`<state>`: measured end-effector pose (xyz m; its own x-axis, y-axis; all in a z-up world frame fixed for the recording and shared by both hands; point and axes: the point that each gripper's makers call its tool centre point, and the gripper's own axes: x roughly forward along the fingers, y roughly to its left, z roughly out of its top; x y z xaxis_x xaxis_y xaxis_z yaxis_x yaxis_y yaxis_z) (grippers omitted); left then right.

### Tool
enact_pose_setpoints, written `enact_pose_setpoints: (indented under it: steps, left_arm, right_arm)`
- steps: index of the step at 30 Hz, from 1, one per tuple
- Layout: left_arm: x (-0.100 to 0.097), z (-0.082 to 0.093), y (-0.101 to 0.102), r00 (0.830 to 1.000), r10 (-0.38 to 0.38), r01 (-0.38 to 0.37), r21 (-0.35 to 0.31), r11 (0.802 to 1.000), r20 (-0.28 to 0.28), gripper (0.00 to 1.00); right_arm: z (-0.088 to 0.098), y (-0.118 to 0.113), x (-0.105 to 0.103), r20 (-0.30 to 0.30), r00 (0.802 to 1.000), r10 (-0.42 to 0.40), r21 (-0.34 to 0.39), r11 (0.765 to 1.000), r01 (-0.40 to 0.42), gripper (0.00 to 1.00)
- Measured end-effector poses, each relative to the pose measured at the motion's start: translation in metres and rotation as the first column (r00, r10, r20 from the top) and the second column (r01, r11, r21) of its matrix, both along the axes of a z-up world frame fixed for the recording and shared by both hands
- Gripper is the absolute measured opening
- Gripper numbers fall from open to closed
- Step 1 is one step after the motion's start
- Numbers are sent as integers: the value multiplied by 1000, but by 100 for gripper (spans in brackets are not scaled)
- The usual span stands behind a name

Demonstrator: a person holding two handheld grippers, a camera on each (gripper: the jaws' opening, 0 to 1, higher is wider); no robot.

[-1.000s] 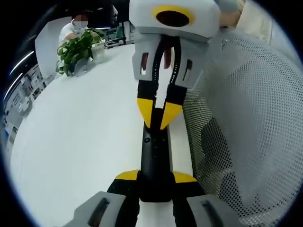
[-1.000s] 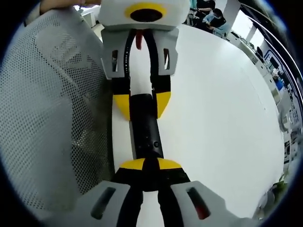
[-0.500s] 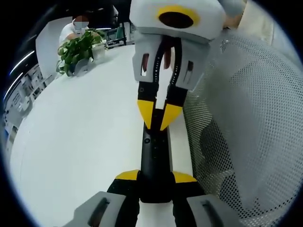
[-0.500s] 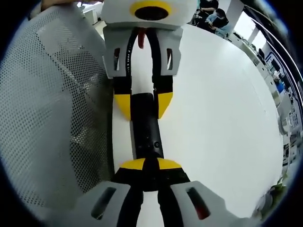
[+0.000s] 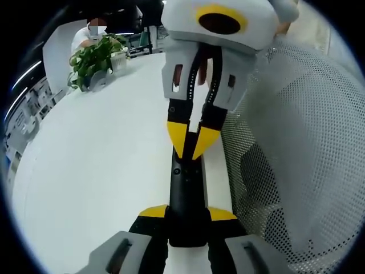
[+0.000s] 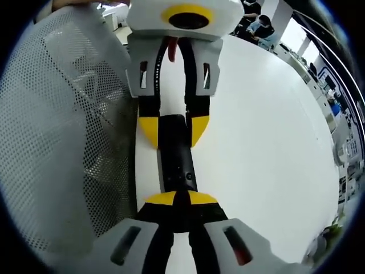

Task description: Press the specified remote control buttons in sequence, fully releasing each button before pressing the next.

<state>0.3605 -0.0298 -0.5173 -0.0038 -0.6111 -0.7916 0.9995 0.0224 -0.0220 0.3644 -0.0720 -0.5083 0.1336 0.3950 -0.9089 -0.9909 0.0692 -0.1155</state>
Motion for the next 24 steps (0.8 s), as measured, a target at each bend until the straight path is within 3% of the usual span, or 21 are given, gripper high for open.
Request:
enact_pose_setpoints:
  steps: [9, 14, 18, 20, 22, 24]
  left_arm:
    - [1, -1, 1, 1000, -5, 5, -5, 1000, -2, 25]
    - [1, -1, 0, 1000, 0, 0, -14, 1000, -1, 25]
    - [1, -1, -1, 1000, -3, 3, -5, 1000, 1, 25]
    - [0, -1, -1, 1000, -3, 3, -3, 1000, 2, 25]
    - [1, -1, -1, 1000, -2, 2, -3, 1000, 1, 25]
    - [0, -1, -1, 1000, -1, 1, -6, 1000, 0, 25]
  right_arm:
    - [-1, 0, 1, -40, 999, -7, -6, 1000, 6, 4]
    - [0, -1, -1, -7, 999, -42, 23, 999, 42, 4]
    - [0, 0, 0, 15, 1000, -24, 17, 1000, 23, 4]
    - [0, 2, 0, 28, 1000, 7, 15, 1000, -8, 3]
    - [0, 3, 0, 68, 994, 89, -2, 996, -89, 3]
    - [-1, 3, -2, 69, 993, 91, -12, 996, -90, 3]
